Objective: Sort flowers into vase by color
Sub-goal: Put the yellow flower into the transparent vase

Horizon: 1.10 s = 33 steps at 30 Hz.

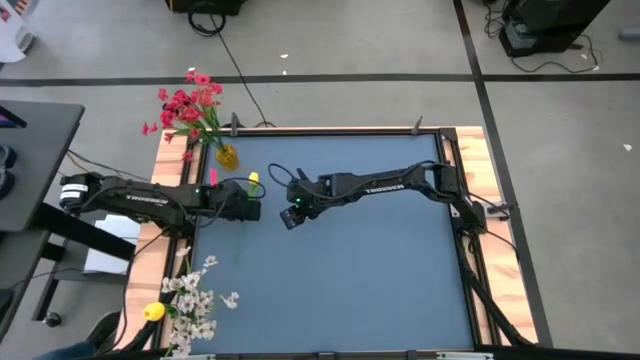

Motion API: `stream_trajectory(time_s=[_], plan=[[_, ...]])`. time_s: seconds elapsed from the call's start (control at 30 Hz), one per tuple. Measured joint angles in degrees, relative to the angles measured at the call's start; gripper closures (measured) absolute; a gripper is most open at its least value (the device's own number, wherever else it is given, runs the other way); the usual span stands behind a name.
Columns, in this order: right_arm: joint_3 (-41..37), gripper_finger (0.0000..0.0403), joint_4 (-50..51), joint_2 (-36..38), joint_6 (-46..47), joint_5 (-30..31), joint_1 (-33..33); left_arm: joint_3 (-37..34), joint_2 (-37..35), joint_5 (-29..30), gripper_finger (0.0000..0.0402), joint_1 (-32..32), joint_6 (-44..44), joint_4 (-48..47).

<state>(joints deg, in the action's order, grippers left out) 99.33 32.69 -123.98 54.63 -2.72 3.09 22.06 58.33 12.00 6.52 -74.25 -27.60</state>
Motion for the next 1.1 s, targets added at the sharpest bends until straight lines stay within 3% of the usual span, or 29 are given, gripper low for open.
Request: stream_trajectory(time_s=[0.2, 0.33, 0.6, 0.9, 1.1], plan=[[0.0, 0.0205, -0.8, 0.0, 3.0, 0.0, 0.0, 4.0, -4.6, -4.6, 0.039, 0.0, 7.3, -1.3], [0.0, 0.0205, -2.1, 0.0, 4.5, 0.0, -0.3, 8.5, -7.6, -8.5, 0.039, 0.0, 17.6, -2.0], [0.0, 0.0205, -4.9, 0.0, 7.3, 0.2, -2.1, 16.3, -15.5, -6.3, 0.039, 0.0, 28.3, -5.7], [0.0, 0.0205, -32.0, -0.1, 4.1, 1.3, -4.9, 16.9, -23.7, -7.6, 0.039, 0.0, 36.9, -4.0], [0.0, 0.0205, -44.1, -0.1, 0.8, 10.8, -7.3, 17.0, -27.4, -6.7, 0.039, 0.0, 38.2, 7.4]])
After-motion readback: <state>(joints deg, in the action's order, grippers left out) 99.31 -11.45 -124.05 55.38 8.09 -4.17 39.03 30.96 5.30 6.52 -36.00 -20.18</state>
